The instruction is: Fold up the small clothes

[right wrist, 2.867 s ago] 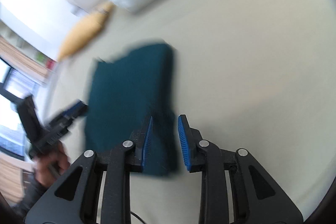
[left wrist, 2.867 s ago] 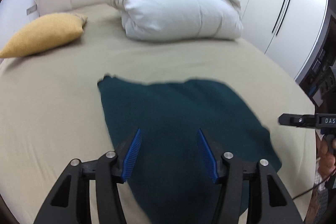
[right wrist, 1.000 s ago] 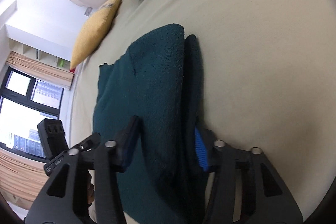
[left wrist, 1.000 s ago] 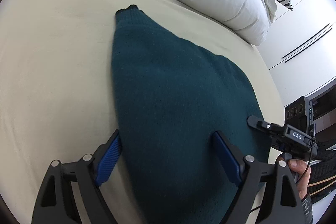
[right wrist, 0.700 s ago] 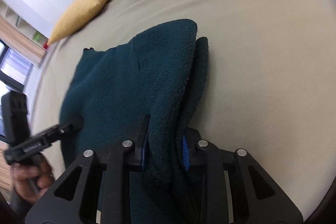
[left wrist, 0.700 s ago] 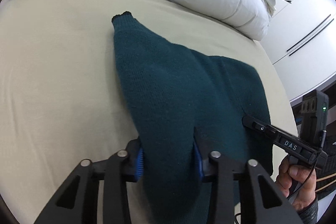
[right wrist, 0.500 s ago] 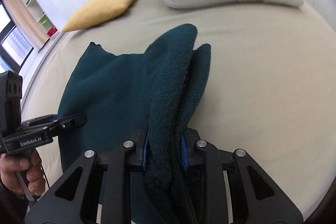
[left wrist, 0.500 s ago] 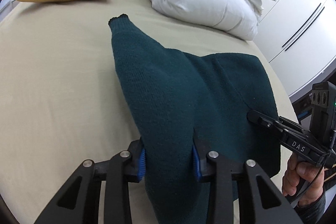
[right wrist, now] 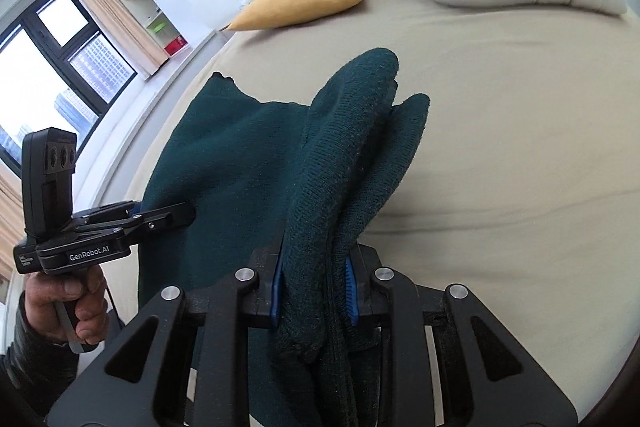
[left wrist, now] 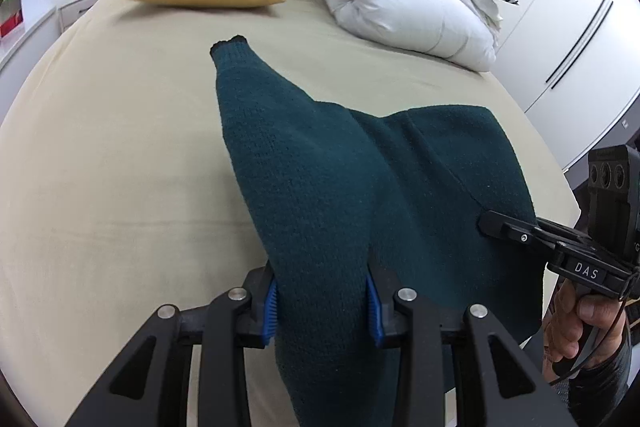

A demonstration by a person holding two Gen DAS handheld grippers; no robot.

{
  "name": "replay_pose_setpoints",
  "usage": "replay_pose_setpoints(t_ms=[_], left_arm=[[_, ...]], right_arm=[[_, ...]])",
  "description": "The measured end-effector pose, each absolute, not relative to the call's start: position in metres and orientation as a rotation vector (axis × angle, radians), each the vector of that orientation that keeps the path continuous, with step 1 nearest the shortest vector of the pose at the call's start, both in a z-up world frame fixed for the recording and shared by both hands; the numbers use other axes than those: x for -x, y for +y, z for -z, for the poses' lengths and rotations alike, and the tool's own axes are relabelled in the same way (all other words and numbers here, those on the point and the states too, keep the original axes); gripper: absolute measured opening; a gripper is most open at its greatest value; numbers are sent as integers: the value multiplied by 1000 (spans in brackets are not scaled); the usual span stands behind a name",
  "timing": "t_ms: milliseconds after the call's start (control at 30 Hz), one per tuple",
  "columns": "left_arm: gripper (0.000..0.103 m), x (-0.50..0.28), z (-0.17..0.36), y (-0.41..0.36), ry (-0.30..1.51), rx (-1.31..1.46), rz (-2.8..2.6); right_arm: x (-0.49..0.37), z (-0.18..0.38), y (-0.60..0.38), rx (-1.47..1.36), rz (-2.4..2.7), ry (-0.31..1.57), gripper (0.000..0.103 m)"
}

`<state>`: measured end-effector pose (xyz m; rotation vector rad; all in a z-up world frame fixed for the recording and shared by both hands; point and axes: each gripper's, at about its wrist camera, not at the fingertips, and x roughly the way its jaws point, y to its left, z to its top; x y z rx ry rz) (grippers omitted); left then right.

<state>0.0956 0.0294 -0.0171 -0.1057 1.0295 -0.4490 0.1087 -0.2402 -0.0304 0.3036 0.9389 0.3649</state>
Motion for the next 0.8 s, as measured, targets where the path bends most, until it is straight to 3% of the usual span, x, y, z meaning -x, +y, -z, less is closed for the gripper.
replay_pose_setpoints(t_ms=[233, 367, 500, 733, 800], left_arm=[[39, -94, 68, 51, 1110, 125, 420], [52, -103, 105, 63, 1134, 183, 412], [55, -102, 110, 62, 1116, 180, 428], [66, -100, 117, 71, 1092, 249, 439], [68, -97, 113, 75, 1070, 272, 440]], right_arm=[[-122, 74, -206, -340, -392, 1004, 22], [-128, 120, -216, -383, -344, 1074, 22], [-132, 159, -240, -569, -405, 1063, 25], [-125, 164, -245, -640, -452, 1042, 27], [-115, 160, -253, -650, -444, 1030, 31]])
